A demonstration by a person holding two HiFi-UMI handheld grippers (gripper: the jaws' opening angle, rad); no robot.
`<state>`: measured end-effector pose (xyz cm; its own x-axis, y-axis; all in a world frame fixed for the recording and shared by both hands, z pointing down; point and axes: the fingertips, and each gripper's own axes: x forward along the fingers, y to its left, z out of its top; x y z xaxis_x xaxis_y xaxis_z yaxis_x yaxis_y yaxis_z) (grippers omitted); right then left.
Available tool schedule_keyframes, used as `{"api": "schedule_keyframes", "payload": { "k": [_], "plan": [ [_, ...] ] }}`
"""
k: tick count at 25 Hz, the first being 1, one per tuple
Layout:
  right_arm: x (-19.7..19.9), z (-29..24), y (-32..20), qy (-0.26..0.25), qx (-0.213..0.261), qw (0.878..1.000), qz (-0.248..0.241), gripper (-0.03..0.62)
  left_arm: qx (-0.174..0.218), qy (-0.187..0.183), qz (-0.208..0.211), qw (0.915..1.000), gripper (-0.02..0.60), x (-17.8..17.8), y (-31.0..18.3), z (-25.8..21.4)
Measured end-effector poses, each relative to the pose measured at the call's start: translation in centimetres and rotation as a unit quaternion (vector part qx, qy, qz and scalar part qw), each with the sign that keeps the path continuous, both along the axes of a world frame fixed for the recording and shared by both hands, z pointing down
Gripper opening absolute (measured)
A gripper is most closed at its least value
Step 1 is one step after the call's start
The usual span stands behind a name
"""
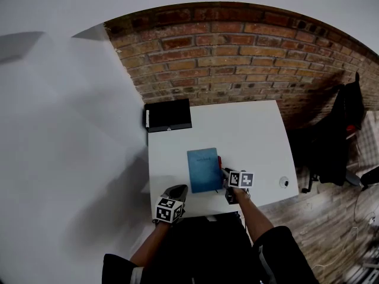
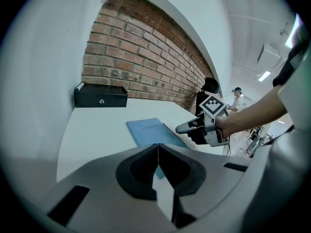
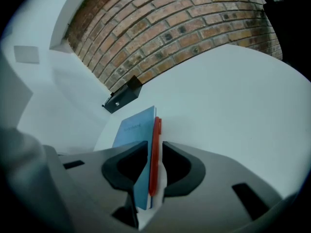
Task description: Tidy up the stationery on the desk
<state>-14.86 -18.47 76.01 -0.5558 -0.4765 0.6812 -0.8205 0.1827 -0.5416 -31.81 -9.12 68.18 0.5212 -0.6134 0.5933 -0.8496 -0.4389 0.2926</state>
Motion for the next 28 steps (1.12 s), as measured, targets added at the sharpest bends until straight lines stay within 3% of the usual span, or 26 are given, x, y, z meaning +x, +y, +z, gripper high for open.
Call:
{"api": "schedule_keyframes", "payload": {
  "k": [5, 14, 18, 23, 28],
  "plan": [
    [0.4, -1.0, 0.6, 0.004, 0.008, 1.000, 0.008, 0.084, 0.006, 0.007, 0.003, 1.0000, 0.015, 0.3, -0.7, -0.5],
    [1.8, -5.1, 2.0, 0.093, 0.092, 0.991, -0.018, 0.042, 0.059, 0.005, 0.008, 0.9982, 0.015, 1.9, -2.9, -2.8],
    [1.6, -5.2, 3.2, 0.124, 0.104, 0.987, -0.015, 0.021, 0.069, 0.003, -0.002, 0.9976, 0.015, 1.9, -2.7, -2.7],
    [0.8, -6.0, 5.2, 0.121, 0.131, 0.984, -0.025, 0.021, 0.070, -0.008, -0.024, 0.9972, 0.015, 1.8, -1.0, -2.7],
    [1.3, -9.0, 7.5, 0.117, 0.188, 0.975, -0.038, 0.021, 0.079, -0.019, -0.042, 0.9958, 0.015, 2.5, 1.4, -3.8]
  ]
}}
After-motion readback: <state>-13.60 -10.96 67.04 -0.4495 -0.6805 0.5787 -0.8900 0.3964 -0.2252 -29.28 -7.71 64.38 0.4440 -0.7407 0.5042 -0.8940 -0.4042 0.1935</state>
